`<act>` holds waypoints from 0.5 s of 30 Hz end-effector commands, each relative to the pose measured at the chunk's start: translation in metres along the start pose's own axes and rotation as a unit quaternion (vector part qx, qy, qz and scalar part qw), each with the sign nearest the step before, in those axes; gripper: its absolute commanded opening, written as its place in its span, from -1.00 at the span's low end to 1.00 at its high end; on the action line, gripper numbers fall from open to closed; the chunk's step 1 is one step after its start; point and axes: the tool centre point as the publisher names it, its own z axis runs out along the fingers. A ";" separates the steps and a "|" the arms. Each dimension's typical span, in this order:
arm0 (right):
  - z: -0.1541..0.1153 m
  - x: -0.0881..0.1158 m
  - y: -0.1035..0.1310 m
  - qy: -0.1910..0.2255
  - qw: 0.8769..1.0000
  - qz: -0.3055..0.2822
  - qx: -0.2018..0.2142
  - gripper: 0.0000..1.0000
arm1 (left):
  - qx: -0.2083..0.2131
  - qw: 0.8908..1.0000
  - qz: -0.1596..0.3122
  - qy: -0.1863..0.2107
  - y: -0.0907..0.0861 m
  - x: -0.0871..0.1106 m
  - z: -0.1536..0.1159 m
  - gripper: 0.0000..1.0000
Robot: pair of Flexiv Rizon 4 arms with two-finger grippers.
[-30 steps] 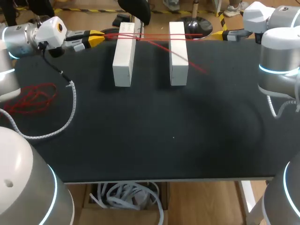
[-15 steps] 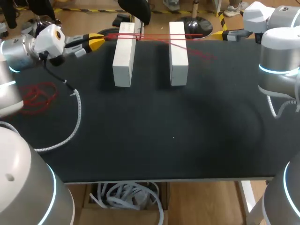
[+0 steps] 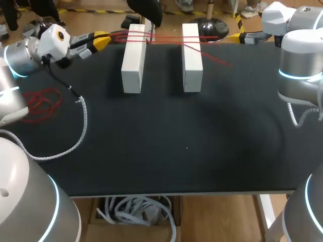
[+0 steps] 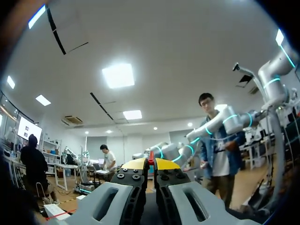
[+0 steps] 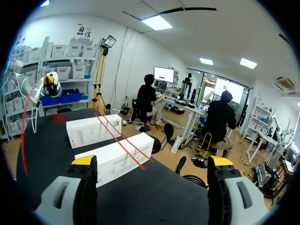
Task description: Grab the tape and strap the tape.
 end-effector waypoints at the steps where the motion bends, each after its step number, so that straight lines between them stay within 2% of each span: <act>1: 0.000 0.000 0.000 0.000 1.000 0.000 0.000 1.00 | 0.053 0.998 0.006 0.024 0.006 -0.005 0.002 -1.00; 10: 0.000 0.000 0.000 0.000 1.000 0.000 0.000 1.00 | 0.085 0.996 0.015 0.014 -0.005 0.003 0.015 -1.00; 15: 0.000 0.000 0.000 0.000 1.000 0.000 0.000 1.00 | 0.081 0.997 0.013 0.014 -0.008 0.005 0.017 -1.00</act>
